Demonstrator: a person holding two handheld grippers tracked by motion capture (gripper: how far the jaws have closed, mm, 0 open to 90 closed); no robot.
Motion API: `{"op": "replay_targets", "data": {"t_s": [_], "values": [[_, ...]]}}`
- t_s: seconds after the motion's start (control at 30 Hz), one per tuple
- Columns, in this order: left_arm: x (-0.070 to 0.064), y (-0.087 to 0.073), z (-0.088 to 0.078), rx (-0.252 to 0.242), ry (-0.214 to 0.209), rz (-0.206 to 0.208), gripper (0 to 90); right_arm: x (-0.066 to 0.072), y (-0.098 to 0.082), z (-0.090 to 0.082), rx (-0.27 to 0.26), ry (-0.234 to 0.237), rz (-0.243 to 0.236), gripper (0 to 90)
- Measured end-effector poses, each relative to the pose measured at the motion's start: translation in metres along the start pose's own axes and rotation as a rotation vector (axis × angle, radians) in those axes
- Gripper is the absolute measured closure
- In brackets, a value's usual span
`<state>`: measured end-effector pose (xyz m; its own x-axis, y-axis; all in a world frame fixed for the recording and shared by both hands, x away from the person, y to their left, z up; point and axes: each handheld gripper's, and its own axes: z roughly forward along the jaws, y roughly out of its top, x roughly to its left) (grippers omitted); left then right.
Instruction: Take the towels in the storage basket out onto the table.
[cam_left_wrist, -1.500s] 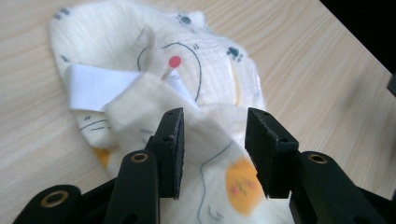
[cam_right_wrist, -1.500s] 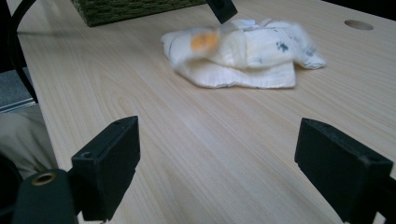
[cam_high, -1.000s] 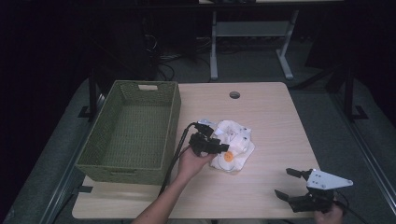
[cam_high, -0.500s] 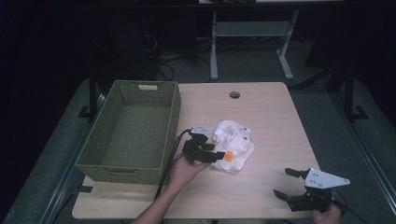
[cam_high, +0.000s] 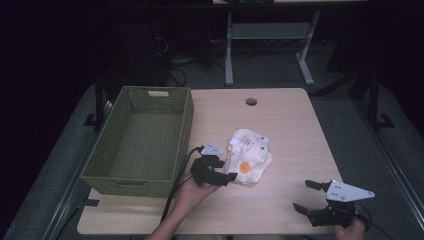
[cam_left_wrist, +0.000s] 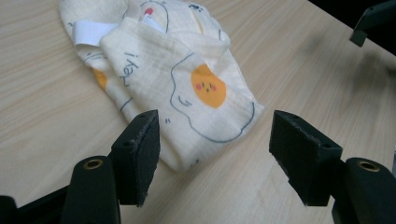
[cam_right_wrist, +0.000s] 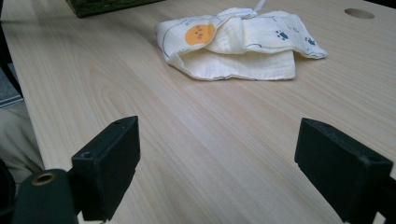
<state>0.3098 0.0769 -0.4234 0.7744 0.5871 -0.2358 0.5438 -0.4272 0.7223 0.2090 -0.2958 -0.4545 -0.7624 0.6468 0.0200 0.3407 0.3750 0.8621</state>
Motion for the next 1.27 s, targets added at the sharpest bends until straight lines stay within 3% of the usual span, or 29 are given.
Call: {"op": "replay_targets", "data": {"t_s": [0.5,0.7,0.8,1.13,1.27], "values": [[0.0,-0.028,-0.012,-0.006,0.026,-0.005,30.6,0.0,-0.001,0.0,0.001,-0.007,0.009,13.8],[-0.007,-0.034,-0.014,-0.004,0.058,0.03,30.3,-0.001,-0.001,0.0,-0.002,-0.009,0.002,13.8],[-0.008,-0.037,-0.014,-0.016,0.046,0.016,29.9,0.0,-0.001,-0.001,0.001,-0.007,0.012,13.8],[-0.012,-0.048,-0.019,-0.053,0.035,0.025,28.9,-0.001,-0.004,-0.002,0.013,-0.002,0.003,13.8],[-0.014,-0.049,-0.015,-0.037,0.026,0.035,27.9,0.001,-0.004,0.0,0.023,0.006,0.0,13.8]]}}
